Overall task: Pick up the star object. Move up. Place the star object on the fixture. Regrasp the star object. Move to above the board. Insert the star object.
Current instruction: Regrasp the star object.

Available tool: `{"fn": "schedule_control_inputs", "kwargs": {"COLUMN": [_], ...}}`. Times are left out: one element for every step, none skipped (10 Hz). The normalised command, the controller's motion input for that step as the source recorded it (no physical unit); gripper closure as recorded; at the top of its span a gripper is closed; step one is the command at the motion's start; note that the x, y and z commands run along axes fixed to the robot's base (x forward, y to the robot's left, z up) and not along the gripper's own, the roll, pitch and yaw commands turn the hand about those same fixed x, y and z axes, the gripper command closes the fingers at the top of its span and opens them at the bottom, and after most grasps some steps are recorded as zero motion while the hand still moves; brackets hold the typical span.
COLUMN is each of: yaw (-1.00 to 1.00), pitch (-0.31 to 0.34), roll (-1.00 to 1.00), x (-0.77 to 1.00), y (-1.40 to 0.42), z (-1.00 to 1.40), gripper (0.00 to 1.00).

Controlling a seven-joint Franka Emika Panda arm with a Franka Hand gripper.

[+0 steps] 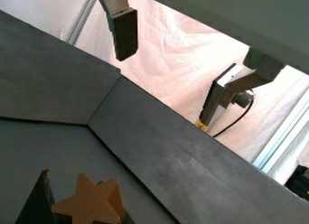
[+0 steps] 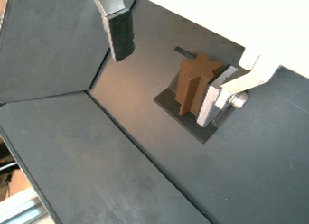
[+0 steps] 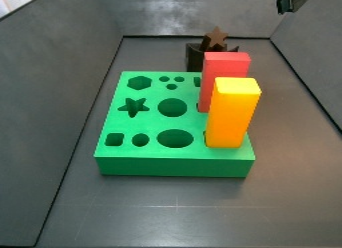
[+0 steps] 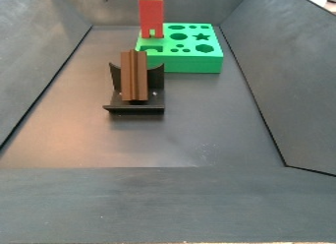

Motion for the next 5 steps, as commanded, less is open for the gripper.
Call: {"fn": "schedule_control_inputs", "kwargs": {"yaw": [0.13,0.10,0.08,0.06,0.05], "pitch": [-0.022,-0.037,-0.049,-0.052,-0.057], "roll": [0.22,0.22,0.20,0.16,0.12], "x": [0.04,0.04,0.05,0.05,0.06], "y": [0.07,0.07,0.06,0.05,0.05], "z": [-1.00,-1.00,-1.00,-1.00,-1.00], "gripper": [0.00,0.00,0.00,0.00,0.00]}}
